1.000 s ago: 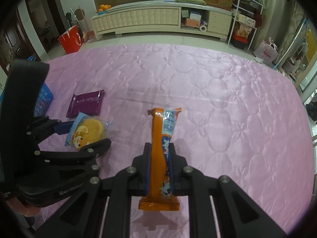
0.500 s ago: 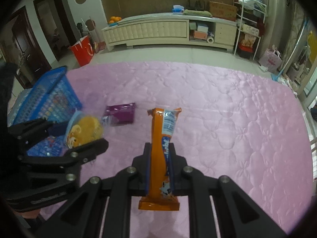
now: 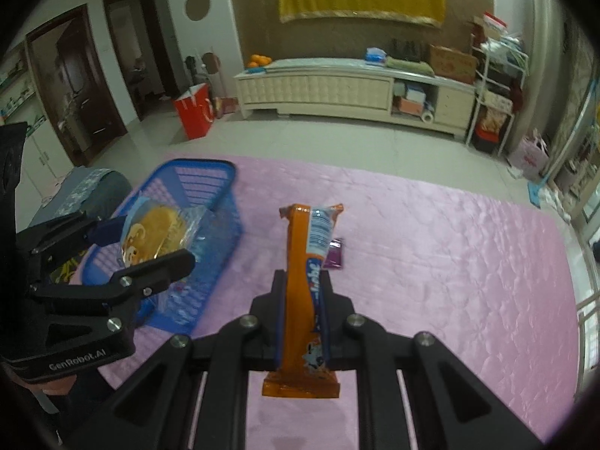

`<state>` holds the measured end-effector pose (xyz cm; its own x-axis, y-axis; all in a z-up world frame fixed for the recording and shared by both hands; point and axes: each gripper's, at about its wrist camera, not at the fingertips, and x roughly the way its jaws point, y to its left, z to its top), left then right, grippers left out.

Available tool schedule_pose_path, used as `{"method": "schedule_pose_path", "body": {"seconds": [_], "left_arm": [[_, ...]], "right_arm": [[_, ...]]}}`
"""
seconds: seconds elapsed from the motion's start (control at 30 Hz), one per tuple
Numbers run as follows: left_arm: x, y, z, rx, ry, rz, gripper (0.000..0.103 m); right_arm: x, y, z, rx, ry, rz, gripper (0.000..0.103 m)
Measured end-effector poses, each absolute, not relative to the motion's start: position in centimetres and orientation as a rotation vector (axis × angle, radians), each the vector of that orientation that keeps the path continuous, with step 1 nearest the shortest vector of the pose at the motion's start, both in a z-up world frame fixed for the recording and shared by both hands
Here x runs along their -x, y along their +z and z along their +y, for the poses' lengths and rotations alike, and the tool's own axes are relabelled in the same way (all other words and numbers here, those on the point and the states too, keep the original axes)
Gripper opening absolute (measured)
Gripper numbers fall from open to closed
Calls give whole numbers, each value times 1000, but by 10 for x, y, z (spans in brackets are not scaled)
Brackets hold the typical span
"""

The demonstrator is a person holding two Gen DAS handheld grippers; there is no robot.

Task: Organize snacks
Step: 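Carry the pastry packet and orange stick snack over the blue basket, then open the right tool to drop the stick snack while the left tool drops the pastry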

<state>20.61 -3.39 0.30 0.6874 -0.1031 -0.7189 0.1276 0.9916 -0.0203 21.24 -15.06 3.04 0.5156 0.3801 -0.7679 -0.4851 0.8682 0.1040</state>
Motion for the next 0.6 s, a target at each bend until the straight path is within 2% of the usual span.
{"method": "schedule_pose_path", "body": {"seconds": [0.3, 0.6], "left_arm": [[-165, 17, 51, 28, -18, 763, 54], [-145, 2, 107, 56, 51, 780, 54]], "right_arm": [[-197, 39, -69, 189, 630, 883, 19], [-199, 11, 0, 269, 687, 950, 19]]}}
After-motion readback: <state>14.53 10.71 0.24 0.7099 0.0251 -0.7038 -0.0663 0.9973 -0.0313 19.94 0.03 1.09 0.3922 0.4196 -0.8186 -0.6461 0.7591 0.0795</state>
